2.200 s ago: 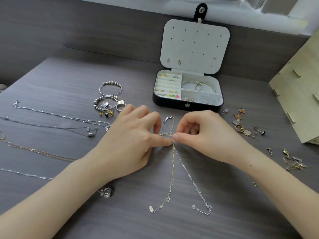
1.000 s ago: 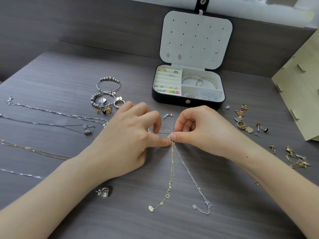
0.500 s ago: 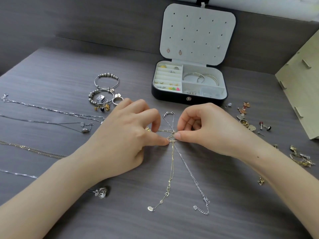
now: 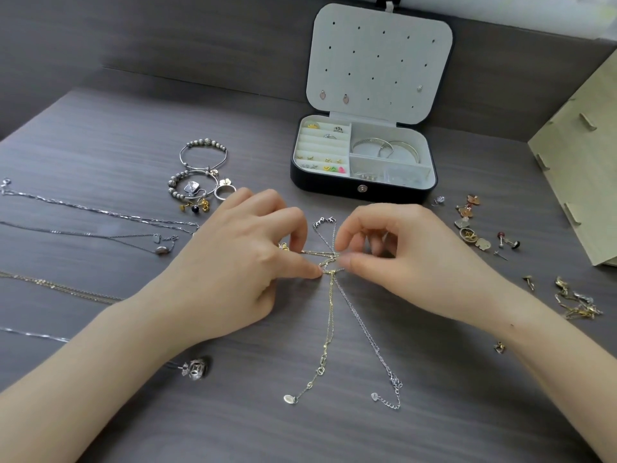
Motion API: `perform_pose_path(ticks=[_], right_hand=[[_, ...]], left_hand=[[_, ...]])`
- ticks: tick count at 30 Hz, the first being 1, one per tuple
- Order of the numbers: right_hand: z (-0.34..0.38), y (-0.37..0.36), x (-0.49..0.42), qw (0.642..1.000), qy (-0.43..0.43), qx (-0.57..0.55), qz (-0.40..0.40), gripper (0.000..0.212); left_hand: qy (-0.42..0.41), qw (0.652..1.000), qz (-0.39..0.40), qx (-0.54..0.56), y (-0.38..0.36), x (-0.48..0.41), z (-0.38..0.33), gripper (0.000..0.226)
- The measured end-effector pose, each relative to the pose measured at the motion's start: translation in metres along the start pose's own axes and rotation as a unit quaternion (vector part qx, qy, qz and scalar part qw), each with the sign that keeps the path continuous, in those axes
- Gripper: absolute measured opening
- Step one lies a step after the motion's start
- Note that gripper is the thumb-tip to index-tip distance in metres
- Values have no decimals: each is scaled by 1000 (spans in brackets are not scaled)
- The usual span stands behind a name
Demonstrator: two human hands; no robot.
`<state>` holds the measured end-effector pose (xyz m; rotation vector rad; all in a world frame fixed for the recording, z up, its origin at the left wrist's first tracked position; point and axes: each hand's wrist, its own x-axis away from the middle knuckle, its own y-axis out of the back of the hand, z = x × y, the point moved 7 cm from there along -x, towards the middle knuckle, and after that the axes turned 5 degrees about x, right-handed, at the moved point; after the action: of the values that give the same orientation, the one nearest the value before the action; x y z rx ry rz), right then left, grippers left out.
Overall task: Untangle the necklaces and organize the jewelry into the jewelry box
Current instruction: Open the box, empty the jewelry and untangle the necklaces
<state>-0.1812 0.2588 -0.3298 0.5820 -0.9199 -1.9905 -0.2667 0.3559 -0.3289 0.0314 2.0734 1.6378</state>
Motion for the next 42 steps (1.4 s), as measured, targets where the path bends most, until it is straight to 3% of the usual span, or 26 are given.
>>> perform_pose_path(ticks=[6, 12, 19, 23, 27, 32, 42], right_hand=[[26, -23, 24, 980, 133, 108, 102, 15], [27, -33, 36, 969, 136, 162, 126, 10], [13, -7, 32, 996, 22, -35, 73, 9], [6, -2, 24, 990, -39, -130, 45, 10], [12, 0, 15, 974, -43, -223, 21, 9], [11, 3, 4, 970, -57, -234, -24, 13], [10, 0, -3, 992, -28, -120, -32, 20]], left_hand=[[-2, 1000, -6, 2, 1, -1, -2, 54], [-10, 1000, -13, 2, 3, 1, -3, 57], [-12, 1000, -23, -2, 4, 1, -2, 58], [-13, 1000, -19, -6, 4, 0, -4, 59], [-14, 1000, -22, -8, 6, -1, -5, 59], [-15, 1000, -18, -10, 5, -1, -5, 57], [-14, 1000, -18, -9, 4, -1, -3, 56]])
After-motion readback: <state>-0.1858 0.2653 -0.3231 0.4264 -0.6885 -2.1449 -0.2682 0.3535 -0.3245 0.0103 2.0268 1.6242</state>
